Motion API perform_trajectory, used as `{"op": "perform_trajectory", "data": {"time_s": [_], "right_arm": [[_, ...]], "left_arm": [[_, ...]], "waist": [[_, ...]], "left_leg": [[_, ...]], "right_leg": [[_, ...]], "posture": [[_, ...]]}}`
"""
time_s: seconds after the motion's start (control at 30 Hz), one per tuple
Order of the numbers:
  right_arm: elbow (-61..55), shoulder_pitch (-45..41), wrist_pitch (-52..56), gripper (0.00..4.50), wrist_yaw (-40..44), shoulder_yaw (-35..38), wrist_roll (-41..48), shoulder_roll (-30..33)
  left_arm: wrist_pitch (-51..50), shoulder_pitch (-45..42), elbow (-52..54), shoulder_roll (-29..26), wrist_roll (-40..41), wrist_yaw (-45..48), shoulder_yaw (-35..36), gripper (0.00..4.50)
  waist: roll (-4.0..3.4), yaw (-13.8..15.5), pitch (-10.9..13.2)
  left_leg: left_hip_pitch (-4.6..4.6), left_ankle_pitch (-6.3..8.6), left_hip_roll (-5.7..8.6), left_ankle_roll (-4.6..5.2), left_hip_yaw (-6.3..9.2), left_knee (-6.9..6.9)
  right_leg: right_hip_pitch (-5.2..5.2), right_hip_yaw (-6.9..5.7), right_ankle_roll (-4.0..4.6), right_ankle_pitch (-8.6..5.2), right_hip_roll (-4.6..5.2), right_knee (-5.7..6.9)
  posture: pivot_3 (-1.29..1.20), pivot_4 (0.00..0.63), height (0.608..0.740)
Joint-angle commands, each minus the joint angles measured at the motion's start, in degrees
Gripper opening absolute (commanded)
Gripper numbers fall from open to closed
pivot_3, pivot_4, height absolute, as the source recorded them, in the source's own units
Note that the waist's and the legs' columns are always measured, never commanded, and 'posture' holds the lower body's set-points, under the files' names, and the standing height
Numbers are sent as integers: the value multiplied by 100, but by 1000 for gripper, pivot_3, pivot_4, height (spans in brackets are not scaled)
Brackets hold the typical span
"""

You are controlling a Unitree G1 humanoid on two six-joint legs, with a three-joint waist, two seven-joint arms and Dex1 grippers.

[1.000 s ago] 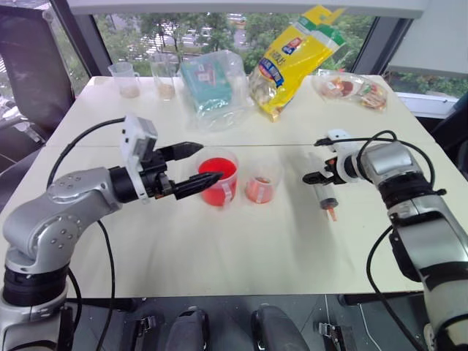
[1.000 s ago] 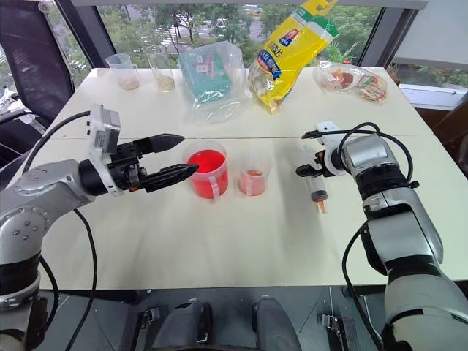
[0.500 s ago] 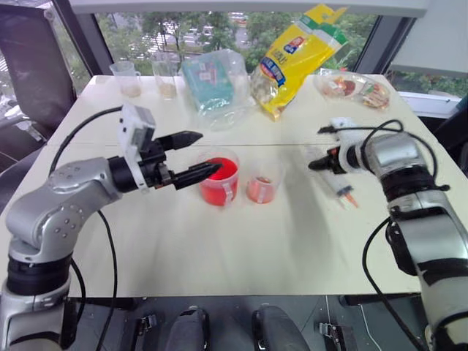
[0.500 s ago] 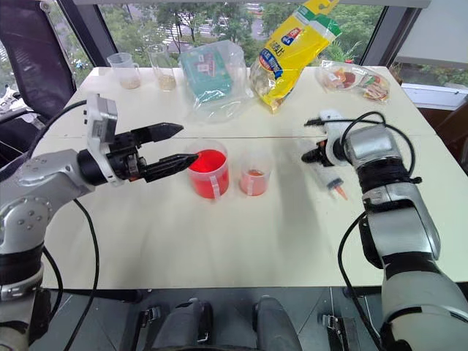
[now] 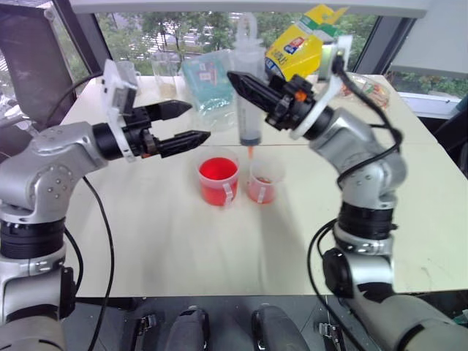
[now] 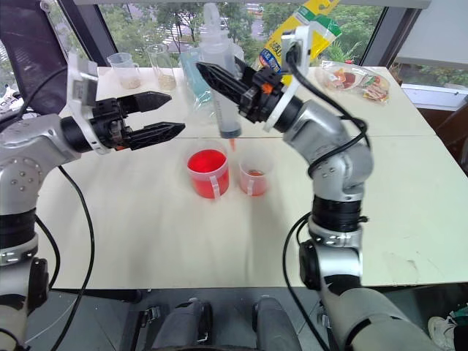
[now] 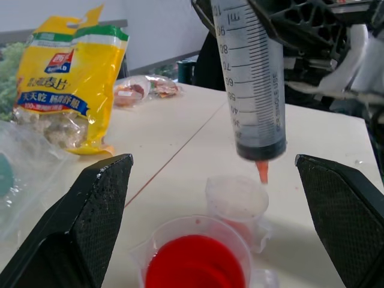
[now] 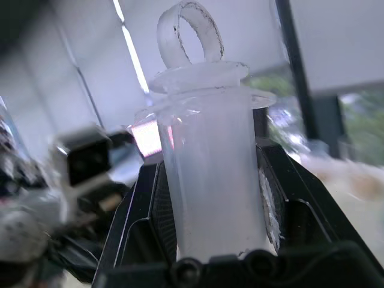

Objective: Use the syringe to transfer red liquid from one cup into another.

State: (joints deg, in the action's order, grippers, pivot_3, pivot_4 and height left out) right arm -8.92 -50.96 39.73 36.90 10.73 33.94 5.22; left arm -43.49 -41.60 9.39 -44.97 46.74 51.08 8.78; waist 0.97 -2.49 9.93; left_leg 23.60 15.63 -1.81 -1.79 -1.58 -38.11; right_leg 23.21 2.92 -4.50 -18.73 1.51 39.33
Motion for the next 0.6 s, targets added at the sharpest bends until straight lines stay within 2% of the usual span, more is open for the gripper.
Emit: {"op": "perform_trajectory", "data": {"time_s": [0.03,0.13,0.37,0.6], "right_arm": [[337,149,-1160,1426,-41,-370,-337,-406],[962,264,-2015,1426,-56,-645,-694,-714],[2428,415,-3932,1426,-192,-1116,-1643,-1019],[2652,812,-4464,1426,-159,-1415,-1911,-987]], "left_arm": [[-12,-135,-20,-274,8,154,297,4500],[-35,-40,33,-439,0,212,350,4500],[-252,57,207,-455,135,160,408,4500],[-196,-286,80,-159,2,94,162,4500]], "waist": [[0,-8,0],[0,-17,0],[0,-18,0],[0,-10,0]], "left_leg": [[0,0,0,0,0,0],[0,-1,-1,-1,0,0],[-1,-3,-1,-5,-1,0],[-1,-4,0,-7,0,0]], "right_leg": [[0,0,0,0,0,0],[2,0,0,0,-2,0],[4,1,0,0,-1,4],[1,0,0,0,0,4]], "posture": [[0,150,740],[0,150,740],[0,150,740],[0,150,740]]}}
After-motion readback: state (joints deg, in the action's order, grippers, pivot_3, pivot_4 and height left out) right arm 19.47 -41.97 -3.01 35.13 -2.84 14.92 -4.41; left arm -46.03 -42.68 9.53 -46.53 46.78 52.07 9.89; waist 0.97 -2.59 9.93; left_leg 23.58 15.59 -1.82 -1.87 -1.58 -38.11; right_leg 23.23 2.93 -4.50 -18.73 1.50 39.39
